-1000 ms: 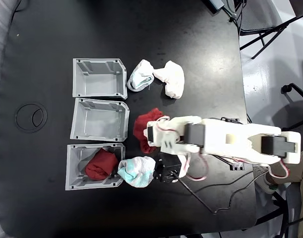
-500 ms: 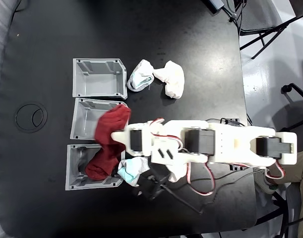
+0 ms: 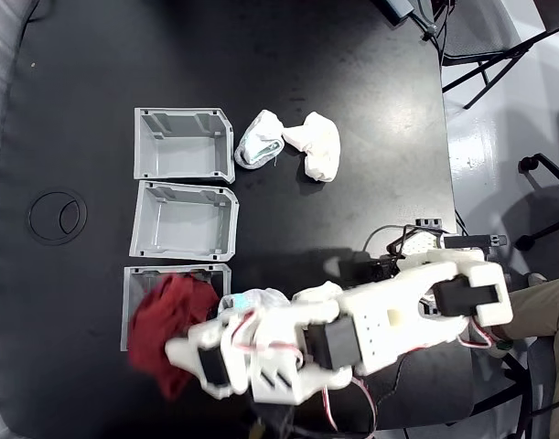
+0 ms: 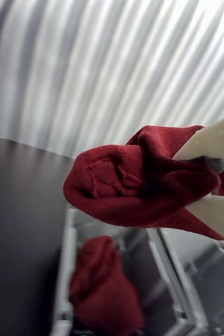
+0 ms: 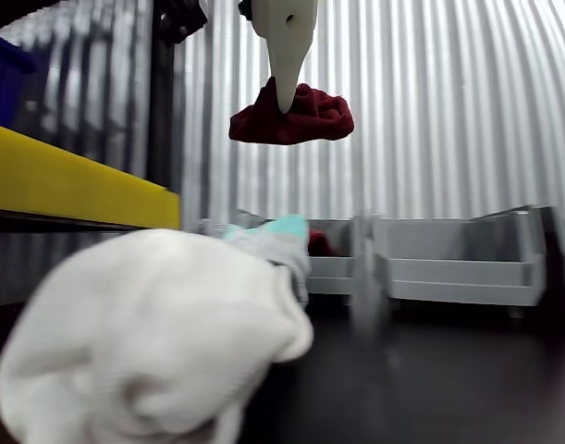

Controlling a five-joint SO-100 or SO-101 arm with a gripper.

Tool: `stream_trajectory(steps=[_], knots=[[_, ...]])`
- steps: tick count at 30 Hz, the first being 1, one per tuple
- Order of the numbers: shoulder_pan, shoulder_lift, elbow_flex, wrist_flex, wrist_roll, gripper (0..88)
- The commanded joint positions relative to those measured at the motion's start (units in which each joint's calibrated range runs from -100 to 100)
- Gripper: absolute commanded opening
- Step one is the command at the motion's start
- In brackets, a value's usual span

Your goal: Put the sock in the container

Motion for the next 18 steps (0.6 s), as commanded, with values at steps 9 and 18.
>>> stream_trajectory(steps=[9,18], knots=[[4.99,12.20,-18.42,-1.04,-0.28,1.3],[5.15,17.38,-20.77,-0.61,-0.28,1.3]])
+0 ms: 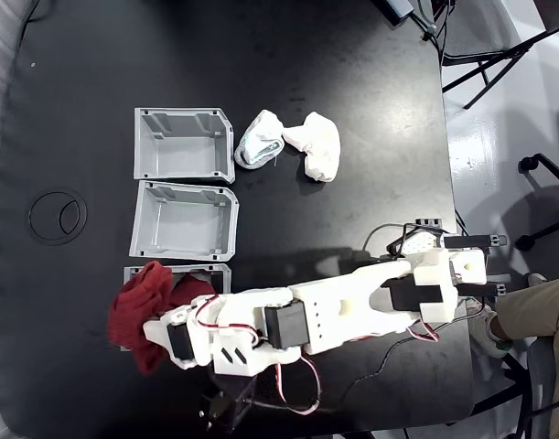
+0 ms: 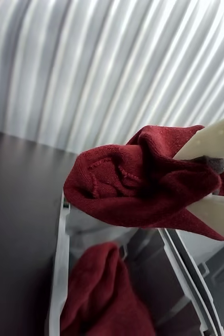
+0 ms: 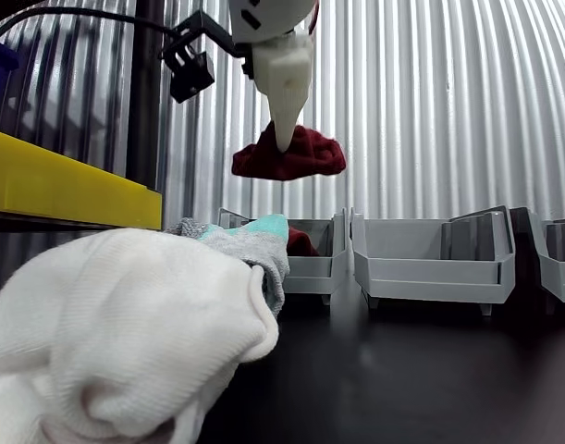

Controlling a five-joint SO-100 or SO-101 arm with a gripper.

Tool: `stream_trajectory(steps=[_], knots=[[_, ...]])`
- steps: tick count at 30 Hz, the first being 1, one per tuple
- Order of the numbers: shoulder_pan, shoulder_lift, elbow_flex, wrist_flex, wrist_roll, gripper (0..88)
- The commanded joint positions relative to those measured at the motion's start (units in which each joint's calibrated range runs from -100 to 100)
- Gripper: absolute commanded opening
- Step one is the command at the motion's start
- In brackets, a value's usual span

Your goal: Put the sock in the container

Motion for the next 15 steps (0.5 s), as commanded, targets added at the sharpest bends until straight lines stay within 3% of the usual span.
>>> stream_trajectory(steps=[1,15], knots=[[0.84,0.22,-2.93,-0.44,-0.28,1.3],[0.68,4.99,-2.93,-0.44,-0.28,1.3]])
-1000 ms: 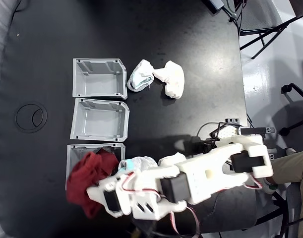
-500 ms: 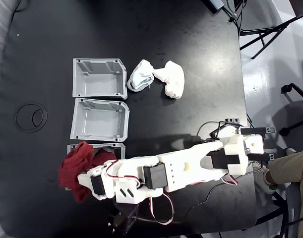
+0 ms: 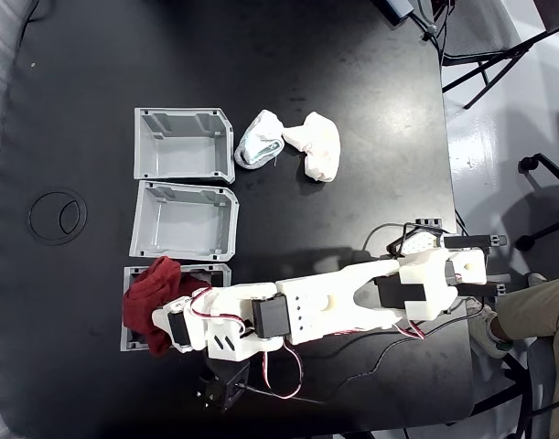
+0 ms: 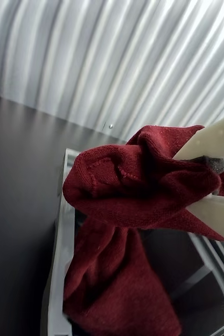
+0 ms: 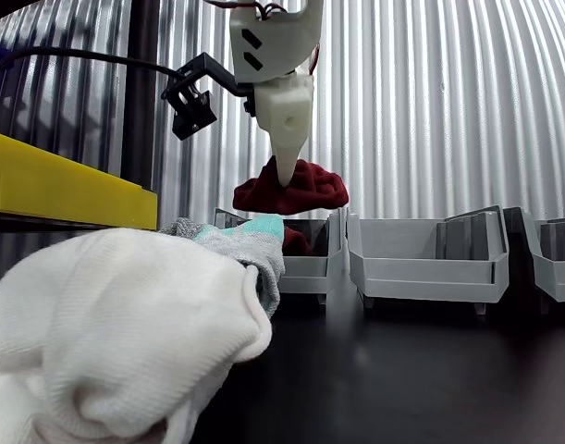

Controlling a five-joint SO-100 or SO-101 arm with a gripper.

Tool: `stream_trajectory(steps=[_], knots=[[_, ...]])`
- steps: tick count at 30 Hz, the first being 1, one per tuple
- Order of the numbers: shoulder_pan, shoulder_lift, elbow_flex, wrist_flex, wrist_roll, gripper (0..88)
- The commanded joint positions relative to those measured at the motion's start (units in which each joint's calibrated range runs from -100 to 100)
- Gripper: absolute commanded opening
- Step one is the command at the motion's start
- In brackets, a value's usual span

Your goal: Put the sock in the container

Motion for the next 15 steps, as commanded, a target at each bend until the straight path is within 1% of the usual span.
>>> stream_trajectory(steps=[1,9,11,15], knots=[[0.15,-0.12,-2.93,-0.44,-0.28,1.3],[0.39,0.80,-2.93,-0.44,-0.28,2.5],[0.39,0.72,-2.93,-0.35,-0.28,7.4],[0.15,0.21,-2.93,0.42,-0.28,21.9]])
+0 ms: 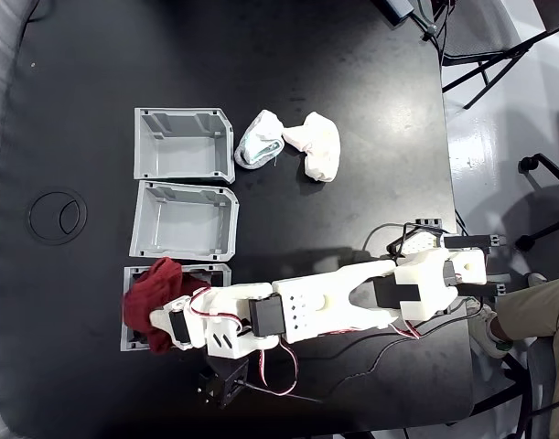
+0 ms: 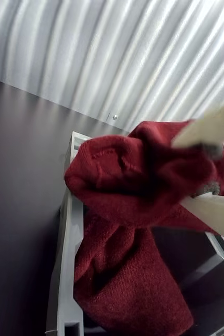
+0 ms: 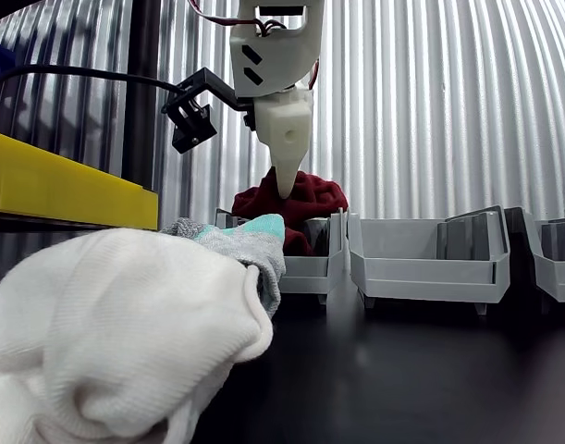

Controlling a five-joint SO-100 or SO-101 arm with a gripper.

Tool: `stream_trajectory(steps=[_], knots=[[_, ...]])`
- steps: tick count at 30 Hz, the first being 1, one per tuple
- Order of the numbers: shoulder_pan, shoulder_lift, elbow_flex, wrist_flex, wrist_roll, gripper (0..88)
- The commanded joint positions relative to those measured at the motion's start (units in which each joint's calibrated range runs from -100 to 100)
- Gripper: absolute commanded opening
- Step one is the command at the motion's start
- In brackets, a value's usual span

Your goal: Put the sock in the container

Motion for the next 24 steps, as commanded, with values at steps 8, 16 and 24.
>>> stream_trajectory(steps=[8,16,24], knots=[[-0.13,-1.96,-3.56,8.70,-0.28,33.8],[-0.45,-6.73,-3.65,13.74,-0.28,33.8],[-1.24,-11.83,-3.29,17.50,-0.28,33.8]])
